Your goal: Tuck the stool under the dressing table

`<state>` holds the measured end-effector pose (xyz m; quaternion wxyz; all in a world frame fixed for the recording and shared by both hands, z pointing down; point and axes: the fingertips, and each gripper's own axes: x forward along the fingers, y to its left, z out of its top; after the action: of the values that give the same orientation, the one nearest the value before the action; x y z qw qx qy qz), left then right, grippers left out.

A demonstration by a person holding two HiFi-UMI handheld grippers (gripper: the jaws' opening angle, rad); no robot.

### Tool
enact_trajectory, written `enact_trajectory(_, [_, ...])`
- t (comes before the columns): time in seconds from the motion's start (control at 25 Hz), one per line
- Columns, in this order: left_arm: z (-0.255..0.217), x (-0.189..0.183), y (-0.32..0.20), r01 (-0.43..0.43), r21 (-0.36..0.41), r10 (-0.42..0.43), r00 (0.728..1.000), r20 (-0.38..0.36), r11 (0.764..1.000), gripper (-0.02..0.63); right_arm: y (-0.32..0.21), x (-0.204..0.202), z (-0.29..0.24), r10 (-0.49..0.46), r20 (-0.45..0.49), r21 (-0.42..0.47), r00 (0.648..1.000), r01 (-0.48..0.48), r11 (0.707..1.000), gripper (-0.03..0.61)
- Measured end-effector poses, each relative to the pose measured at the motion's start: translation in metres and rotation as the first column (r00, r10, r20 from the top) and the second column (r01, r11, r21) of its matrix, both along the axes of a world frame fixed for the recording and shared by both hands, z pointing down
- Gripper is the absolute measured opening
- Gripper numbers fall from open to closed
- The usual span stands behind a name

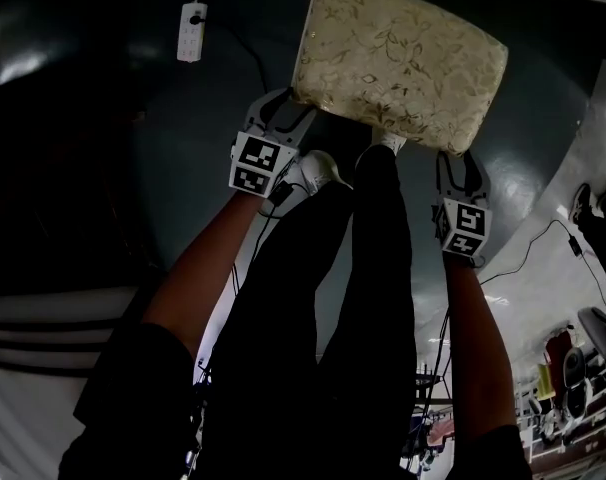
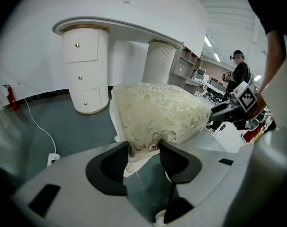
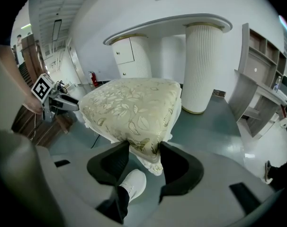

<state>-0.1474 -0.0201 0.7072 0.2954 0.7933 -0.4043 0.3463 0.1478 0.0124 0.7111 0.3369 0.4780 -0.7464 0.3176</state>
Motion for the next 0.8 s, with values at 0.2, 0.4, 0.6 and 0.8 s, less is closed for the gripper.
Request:
enact_trajectory(0.2, [0.0002, -0.0042, -0.0011, 0.011, -0.005, -0.011, 1.0, 0.018, 1.0, 0.215, 0.0, -0.0018, -0.0003, 0.002, 0.011, 0.01, 1.0, -0.002, 1.0, 0.229])
enact_trajectory(0.4, [0.0021, -0.0005, 0.0006, -0.001, 0.005, 0.001, 1.0, 0.008, 1.0, 0.216, -0.0012, 0.0024, 0.0044, 0.018, -0.002, 0.023, 1.0, -0.018, 1.0, 0.227])
enact_trajectory(0.6, [0.0022, 0.0008, 0.003, 0.002, 0.007, -0.002, 1.0, 0.009, 1.0, 0.215, -0.0025, 0.0017, 0.0017, -0.006, 0.0, 0.021, 1.0, 0.006, 1.0, 0.227])
enact_trajectory(0.8, [-0.0006, -0.0016, 0.0018, 0.038, 0.025, -0.038, 0.999, 0.017, 0.999, 0.215, -0.0031, 0.0023, 0.0009, 0.002, 0.009, 0.034, 1.0, -0.002, 0.999, 0.227])
